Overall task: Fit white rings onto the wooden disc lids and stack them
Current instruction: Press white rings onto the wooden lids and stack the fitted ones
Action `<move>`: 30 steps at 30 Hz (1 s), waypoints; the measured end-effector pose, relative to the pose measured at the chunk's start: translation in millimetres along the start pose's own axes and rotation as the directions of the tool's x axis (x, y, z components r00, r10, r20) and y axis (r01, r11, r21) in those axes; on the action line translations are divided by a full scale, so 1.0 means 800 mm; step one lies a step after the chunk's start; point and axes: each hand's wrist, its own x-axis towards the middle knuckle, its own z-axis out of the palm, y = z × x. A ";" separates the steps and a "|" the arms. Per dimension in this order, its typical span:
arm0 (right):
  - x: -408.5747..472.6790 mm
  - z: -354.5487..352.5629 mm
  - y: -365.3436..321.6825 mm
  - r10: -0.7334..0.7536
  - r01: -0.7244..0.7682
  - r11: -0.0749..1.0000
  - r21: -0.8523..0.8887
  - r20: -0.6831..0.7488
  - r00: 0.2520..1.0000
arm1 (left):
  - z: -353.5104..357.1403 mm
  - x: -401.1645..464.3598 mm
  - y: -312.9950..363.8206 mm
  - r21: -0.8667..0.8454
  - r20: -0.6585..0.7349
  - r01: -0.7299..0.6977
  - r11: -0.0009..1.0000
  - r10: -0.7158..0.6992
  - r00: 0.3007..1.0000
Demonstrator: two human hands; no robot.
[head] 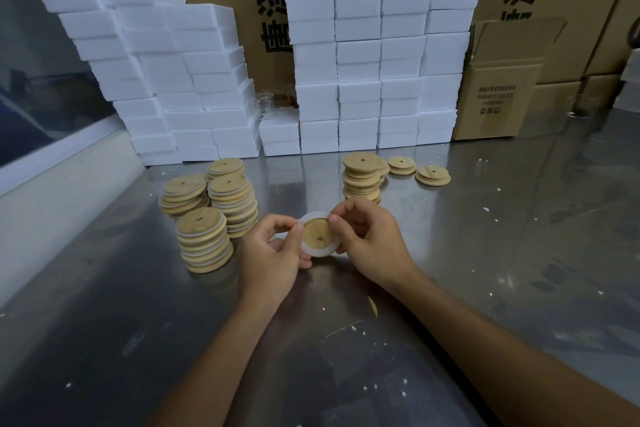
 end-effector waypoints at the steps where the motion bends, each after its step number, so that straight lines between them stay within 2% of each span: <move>1: 0.000 0.000 0.000 0.000 0.000 1.000 -0.002 0.001 1.000 | 0.000 0.000 0.000 0.002 -0.001 0.009 1.000 -0.009 1.000; 14: 0.002 0.002 0.003 0.019 -0.019 1.000 0.001 -0.034 0.999 | -0.002 0.001 0.003 0.079 0.002 0.073 0.994 -0.073 0.997; 25: 0.002 0.001 0.002 0.058 -0.057 0.998 0.031 -0.027 0.998 | -0.007 0.001 0.009 0.214 0.014 -0.002 0.977 -0.001 1.000; 30: 0.000 0.003 0.000 0.007 -0.006 1.000 -0.024 0.002 1.000 | -0.009 0.000 0.012 0.287 0.011 -0.004 0.958 0.001 1.000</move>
